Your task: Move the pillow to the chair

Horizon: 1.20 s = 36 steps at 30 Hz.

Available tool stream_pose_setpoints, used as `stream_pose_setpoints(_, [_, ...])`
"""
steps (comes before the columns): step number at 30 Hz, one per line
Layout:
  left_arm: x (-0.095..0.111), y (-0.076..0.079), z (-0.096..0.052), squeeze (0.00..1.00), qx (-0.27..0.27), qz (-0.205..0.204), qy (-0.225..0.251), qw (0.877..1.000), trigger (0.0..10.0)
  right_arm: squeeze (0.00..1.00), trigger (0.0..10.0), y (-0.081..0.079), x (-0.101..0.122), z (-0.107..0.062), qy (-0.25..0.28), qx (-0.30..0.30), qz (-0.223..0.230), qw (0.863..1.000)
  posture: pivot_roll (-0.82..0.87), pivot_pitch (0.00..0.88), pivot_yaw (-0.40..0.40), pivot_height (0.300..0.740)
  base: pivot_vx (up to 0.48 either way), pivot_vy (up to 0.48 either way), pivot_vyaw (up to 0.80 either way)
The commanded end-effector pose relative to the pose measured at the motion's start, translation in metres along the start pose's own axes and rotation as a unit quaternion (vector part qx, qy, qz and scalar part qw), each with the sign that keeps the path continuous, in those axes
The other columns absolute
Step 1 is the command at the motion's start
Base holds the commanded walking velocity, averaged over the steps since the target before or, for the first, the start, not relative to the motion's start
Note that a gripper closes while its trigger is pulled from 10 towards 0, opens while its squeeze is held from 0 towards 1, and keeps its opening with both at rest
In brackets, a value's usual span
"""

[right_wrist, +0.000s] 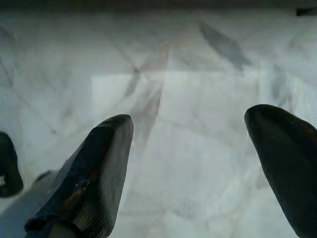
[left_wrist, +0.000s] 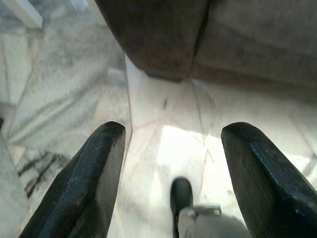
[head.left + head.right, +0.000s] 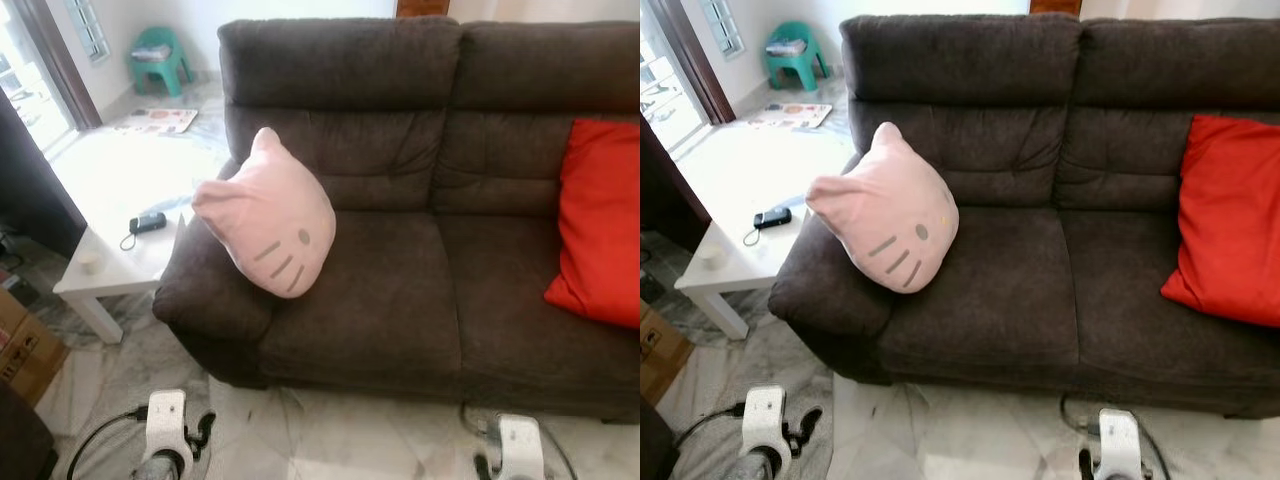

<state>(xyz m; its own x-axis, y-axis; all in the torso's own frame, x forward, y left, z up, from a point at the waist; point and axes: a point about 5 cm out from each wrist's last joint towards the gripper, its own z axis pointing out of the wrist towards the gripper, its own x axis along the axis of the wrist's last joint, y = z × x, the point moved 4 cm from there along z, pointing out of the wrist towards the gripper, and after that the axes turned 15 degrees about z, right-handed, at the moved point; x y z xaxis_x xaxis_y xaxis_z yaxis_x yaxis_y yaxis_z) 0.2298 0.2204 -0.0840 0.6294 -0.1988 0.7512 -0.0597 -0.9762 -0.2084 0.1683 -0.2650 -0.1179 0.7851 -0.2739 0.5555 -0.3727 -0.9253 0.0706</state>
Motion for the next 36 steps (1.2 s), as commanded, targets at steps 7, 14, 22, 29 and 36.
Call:
stream_pose_setpoints(7, [-0.037, 0.002, -0.009, 0.00, -0.014, -0.006, -0.072, 0.997, 10.0, 0.00, 10.0, -0.019, 0.007, 0.001, 0.012, 0.033, 0.000, 0.999, 0.04, 0.000, 0.019, 0.740, 0.000, 0.000, -0.19])
stream_pose_setpoints(14, [-0.040, 0.001, -0.009, 0.00, -0.014, -0.012, -0.080, 0.997, 10.0, 0.00, 10.0, -0.025, 0.011, 0.002, 0.017, 0.041, -0.004, 0.999, 0.04, 0.000, 0.011, 0.740, 0.000, 0.000, -0.79])
stream_pose_setpoints(22, [-0.041, 0.003, -0.009, 0.00, -0.012, 0.004, -0.086, 0.996, 10.0, 0.00, 10.0, -0.031, 0.011, 0.001, 0.016, 0.048, -0.003, 0.999, 0.05, 0.000, 0.011, 0.740, 0.000, 0.000, -0.79])
stream_pose_setpoints(29, [-0.044, 0.007, -0.010, 0.00, -0.009, 0.013, -0.093, 0.996, 10.0, 0.00, 10.0, -0.034, 0.008, 0.001, 0.012, 0.051, -0.001, 0.999, 0.05, 0.000, 0.012, 0.740, 0.000, -0.157, -0.79])
stream_pose_setpoints(36, [-0.044, 0.007, -0.010, 0.00, -0.005, 0.016, -0.092, 0.996, 10.0, 0.00, 10.0, -0.034, 0.009, 0.001, 0.011, 0.052, 0.000, 0.999, 0.04, 0.000, 0.009, 0.740, 0.000, -0.167, -0.78])
